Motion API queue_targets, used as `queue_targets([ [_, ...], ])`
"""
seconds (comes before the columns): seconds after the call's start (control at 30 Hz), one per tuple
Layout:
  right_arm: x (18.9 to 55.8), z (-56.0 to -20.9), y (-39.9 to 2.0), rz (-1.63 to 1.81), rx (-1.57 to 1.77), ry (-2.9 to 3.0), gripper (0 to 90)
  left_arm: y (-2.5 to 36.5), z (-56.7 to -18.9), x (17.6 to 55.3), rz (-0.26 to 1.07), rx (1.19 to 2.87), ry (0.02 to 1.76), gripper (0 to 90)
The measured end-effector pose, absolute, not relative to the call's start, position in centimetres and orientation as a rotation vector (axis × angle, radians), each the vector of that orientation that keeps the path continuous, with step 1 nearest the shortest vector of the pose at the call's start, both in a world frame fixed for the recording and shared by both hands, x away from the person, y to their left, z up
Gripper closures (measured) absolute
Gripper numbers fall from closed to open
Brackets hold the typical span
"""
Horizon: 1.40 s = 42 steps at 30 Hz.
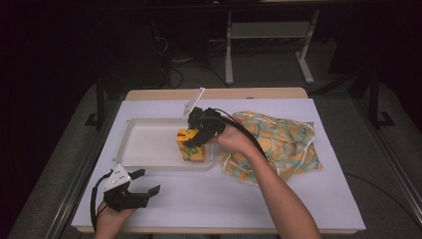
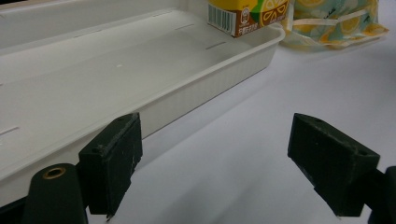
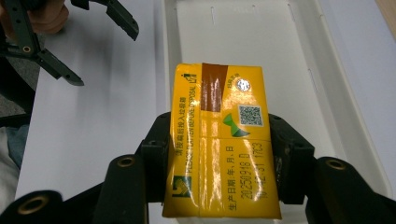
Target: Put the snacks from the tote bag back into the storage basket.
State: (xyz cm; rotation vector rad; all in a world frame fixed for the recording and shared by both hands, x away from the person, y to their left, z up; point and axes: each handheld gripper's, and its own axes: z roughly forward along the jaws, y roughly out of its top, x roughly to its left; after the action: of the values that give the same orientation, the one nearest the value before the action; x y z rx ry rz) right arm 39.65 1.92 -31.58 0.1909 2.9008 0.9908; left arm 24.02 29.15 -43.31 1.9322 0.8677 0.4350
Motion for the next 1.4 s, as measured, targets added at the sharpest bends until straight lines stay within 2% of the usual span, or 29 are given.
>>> queue_targets([
  [1.4,41.4,-35.3,4.1,0.916,0.175,2.964,49.0,29.3,-43.2,24.0,0.432,1.935,0.871,17.5],
])
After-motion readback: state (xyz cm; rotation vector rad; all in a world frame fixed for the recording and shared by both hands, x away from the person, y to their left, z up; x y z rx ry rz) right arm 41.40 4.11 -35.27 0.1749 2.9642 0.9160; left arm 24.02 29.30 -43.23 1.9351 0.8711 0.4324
